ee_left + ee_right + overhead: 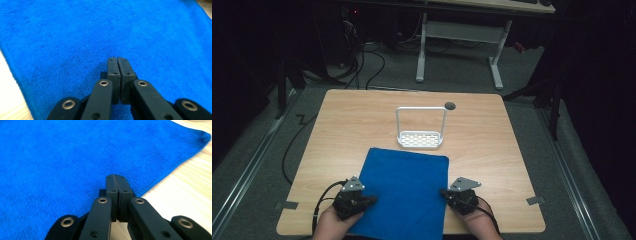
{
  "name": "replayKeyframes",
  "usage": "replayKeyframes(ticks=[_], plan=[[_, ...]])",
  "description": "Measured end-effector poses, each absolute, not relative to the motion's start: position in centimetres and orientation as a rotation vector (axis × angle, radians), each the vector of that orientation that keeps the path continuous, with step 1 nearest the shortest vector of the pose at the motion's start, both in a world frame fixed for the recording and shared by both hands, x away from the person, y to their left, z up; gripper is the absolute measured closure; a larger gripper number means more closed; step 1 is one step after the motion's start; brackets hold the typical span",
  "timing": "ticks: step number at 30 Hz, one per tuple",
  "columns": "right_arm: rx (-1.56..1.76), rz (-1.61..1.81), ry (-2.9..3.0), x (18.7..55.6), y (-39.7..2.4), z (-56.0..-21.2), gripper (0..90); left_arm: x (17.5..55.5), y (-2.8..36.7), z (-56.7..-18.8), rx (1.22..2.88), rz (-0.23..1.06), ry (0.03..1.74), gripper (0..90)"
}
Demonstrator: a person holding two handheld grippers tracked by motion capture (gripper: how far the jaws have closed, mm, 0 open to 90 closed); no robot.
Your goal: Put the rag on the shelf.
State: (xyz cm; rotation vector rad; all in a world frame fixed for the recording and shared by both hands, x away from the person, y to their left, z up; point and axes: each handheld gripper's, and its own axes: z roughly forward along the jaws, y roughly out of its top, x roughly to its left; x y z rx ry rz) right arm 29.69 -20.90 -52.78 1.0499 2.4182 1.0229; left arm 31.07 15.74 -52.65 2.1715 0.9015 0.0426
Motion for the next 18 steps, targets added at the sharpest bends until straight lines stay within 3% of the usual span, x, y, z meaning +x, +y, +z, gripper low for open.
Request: replayKeyframes(ticks=[7,18], plan=[[1.109,0.969,2.345,29.8,-23.5,-52.7,90.0,30.6,12.0,-52.8,2.185,-0.026,0.815,89.1],[1.154,0.945,2.299,30.5,-24.9,-52.8,90.0,30.2,11.3,-53.0,2.175,-0.050,0.768,87.6]])
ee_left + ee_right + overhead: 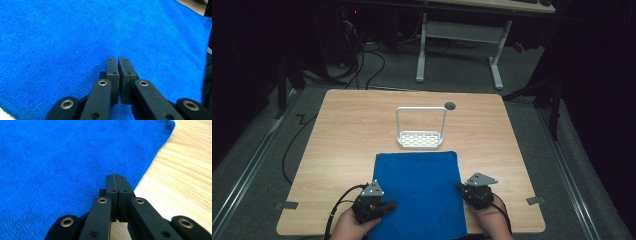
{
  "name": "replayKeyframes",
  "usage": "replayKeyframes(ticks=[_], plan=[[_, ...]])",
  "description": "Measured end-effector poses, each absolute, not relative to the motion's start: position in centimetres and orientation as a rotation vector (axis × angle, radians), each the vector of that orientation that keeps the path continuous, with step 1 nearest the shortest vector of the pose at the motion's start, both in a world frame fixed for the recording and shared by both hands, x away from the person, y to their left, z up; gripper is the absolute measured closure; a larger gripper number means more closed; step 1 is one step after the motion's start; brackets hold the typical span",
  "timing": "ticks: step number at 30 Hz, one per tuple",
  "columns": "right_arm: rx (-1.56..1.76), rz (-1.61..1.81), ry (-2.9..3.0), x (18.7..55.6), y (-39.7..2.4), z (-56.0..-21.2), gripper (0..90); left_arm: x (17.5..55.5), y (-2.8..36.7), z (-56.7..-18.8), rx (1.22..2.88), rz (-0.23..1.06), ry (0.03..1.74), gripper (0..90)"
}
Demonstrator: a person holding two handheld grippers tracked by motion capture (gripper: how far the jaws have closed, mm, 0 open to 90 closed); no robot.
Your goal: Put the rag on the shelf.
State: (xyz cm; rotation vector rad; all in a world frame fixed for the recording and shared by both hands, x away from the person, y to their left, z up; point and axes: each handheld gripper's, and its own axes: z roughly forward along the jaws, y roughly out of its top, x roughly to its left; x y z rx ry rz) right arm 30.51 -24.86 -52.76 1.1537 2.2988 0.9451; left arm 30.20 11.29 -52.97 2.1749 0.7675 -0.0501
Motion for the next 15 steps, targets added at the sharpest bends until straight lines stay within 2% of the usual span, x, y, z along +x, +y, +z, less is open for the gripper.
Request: replayKeyframes(ticks=[15], plan=[[1.168,0.915,2.275,30.83,-25.14,-52.71,88.3,30.79,10.84,-53.26,2.137,-0.058,0.779,85.1]])
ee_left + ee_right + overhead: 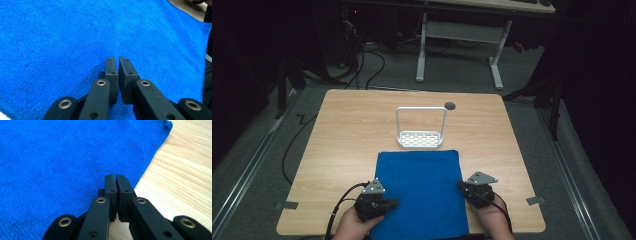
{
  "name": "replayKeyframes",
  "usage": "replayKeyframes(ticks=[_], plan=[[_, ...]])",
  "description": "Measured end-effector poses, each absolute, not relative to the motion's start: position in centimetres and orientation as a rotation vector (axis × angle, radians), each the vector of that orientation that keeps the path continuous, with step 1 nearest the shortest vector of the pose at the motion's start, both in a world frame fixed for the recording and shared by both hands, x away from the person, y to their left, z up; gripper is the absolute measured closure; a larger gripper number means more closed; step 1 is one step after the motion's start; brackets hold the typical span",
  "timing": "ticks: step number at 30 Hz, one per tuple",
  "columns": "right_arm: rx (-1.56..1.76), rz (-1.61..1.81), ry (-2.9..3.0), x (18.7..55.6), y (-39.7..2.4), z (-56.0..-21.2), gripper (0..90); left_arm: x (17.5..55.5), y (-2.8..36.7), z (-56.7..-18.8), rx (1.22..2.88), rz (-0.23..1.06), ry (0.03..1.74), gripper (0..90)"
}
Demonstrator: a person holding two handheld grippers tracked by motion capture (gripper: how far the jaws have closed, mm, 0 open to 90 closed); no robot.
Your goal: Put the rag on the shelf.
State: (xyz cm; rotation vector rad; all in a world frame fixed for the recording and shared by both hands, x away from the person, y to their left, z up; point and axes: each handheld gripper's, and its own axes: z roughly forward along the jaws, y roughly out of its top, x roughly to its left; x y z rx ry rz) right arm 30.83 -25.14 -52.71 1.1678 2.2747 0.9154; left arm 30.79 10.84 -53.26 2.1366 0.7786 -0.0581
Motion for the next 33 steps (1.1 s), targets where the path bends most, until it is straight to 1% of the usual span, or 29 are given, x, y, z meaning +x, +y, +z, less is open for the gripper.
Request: replayKeyframes(ticks=[2,4,5,7,8,10,11,12,13,14,16,17,18,19,20,21,23,26,28,31,33], plan=[[1.169,0.916,2.273,30.8,-25.1,-52.7,85.6,30.8,11.0,-53.2,2.124,-0.084,0.776,81.4],[1.164,0.957,2.263,30.7,-25.2,-52.6,81.6,30.8,11.4,-53.0,2.103,-0.067,0.781,78.9],[1.164,0.957,2.263,30.7,-25.2,-52.6,81.6,30.8,11.4,-53.0,2.103,-0.067,0.781,78.0],[1.203,1.021,2.219,30.6,-25.6,-52.2,77.6,31.0,12.2,-52.7,2.051,-0.040,0.803,76.2],[1.204,1.034,2.202,30.6,-25.8,-52.0,75.7,31.3,13.3,-52.4,2.001,-0.004,0.841,75.3],[1.215,1.046,2.178,30.6,-26.0,-51.9,72.0,31.9,14.4,-52.2,1.957,0.043,0.887,71.9],[1.215,1.046,2.178,30.6,-26.0,-51.9,72.0,31.9,14.4,-52.2,1.957,0.043,0.887,69.6],[1.214,1.046,2.169,30.6,-26.1,-51.9,71.2,32.4,14.9,-52.2,1.942,0.087,0.919,69.6],[1.222,1.049,2.160,30.7,-26.2,-52.0,68.9,33.3,15.5,-52.3,1.942,0.163,0.966,65.4],[1.226,1.045,2.159,30.8,-26.2,-52.0,68.3,34.0,15.8,-52.3,1.940,0.180,0.991,64.1],[1.231,1.056,2.154,30.9,-26.3,-52.0,68.4,35.4,16.3,-52.4,1.920,0.243,1.045,63.6],[1.231,1.056,2.154,30.9,-26.3,-52.0,68.4,35.4,16.3,-52.4,1.920,0.243,1.045,64.2],[1.230,1.063,2.151,30.9,-26.4,-51.9,69.2,37.1,16.7,-52.3,1.897,0.254,1.096,68.9],[1.230,1.063,2.151,30.9,-26.4,-51.9,69.2,37.1,16.7,-52.3,1.897,0.254,1.096,73.7],[1.231,1.070,2.148,30.8,-26.4,-51.8,69.2,38.1,16.6,-52.3,1.905,0.272,1.116,73.7],[1.232,1.077,2.145,30.8,-26.6,-51.8,68.9,38.7,16.4,-52.3,1.922,0.296,1.109,84.8],[1.230,1.078,2.146,30.8,-26.6,-51.8,68.8,40.4,15.6,-52.5,1.942,0.306,1.127,84.9],[1.233,1.078,2.157,30.8,-26.6,-51.9,68.0,42.5,14.5,-52.8,1.928,0.321,1.155,75.4],[1.227,1.079,2.160,30.9,-26.6,-51.9,67.9,43.1,14.3,-53.2,1.893,0.324,1.173,72.1],[1.218,1.075,2.166,30.9,-26.5,-52.0,66.7,43.5,14.1,-53.5,1.906,0.298,1.207,66.9],[1.210,1.075,2.165,30.9,-26.4,-52.0,66.2,43.5,13.8,-53.5,1.929,0.309,1.197,66.7]])
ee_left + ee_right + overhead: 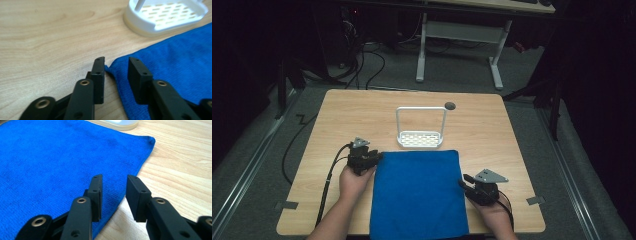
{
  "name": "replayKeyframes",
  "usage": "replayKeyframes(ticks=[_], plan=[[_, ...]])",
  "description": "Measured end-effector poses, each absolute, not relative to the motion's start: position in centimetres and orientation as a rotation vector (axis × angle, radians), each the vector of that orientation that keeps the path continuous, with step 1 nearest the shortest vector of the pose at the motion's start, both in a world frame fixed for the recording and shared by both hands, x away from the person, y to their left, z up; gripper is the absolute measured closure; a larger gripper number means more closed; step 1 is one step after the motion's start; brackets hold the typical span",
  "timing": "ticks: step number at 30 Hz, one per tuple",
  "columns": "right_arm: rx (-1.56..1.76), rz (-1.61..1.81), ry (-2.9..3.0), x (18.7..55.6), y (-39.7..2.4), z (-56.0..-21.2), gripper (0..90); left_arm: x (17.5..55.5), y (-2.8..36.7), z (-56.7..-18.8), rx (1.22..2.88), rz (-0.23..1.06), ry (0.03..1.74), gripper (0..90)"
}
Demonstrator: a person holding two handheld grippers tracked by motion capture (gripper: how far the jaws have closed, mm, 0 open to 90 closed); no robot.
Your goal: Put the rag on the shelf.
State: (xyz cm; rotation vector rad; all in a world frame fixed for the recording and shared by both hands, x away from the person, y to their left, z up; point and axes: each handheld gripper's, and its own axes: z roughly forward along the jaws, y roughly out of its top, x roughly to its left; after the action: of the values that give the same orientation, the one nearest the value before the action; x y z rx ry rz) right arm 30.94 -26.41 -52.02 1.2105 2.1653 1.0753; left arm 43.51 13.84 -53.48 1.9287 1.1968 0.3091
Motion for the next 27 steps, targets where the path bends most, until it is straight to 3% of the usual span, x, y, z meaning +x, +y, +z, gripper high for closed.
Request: replayKeyframes(ticks=[2,7,11,15,19,22,25,27], plan=[[1.202,1.072,2.160,31.1,-26.2,-51.9,64.8,43.4,13.6,-53.5,1.944,0.334,1.180,69.1],[1.250,1.070,2.098,33.6,-25.2,-51.4,60.3,43.2,13.4,-53.6,1.967,0.337,1.160,87.0],[1.285,1.023,2.058,36.2,-25.1,-51.2,60.0,43.1,13.3,-53.6,1.977,0.346,1.148,88.0],[1.401,0.970,2.061,40.9,-25.0,-51.9,59.8,43.0,13.2,-53.6,1.992,0.354,1.131,88.1],[1.406,0.929,2.084,42.2,-24.7,-52.3,60.3,43.0,13.2,-53.6,1.991,0.347,1.131,88.2],[1.409,0.882,2.130,42.7,-24.3,-52.7,69.6,43.1,13.3,-53.6,1.986,0.337,1.133,88.2],[1.398,0.887,2.153,42.6,-24.1,-52.6,85.2,43.1,13.4,-53.6,1.983,0.328,1.136,88.4],[1.380,0.883,2.158,42.5,-23.9,-52.7,88.1,43.1,13.4,-53.6,1.983,0.326,1.133,88.7]])
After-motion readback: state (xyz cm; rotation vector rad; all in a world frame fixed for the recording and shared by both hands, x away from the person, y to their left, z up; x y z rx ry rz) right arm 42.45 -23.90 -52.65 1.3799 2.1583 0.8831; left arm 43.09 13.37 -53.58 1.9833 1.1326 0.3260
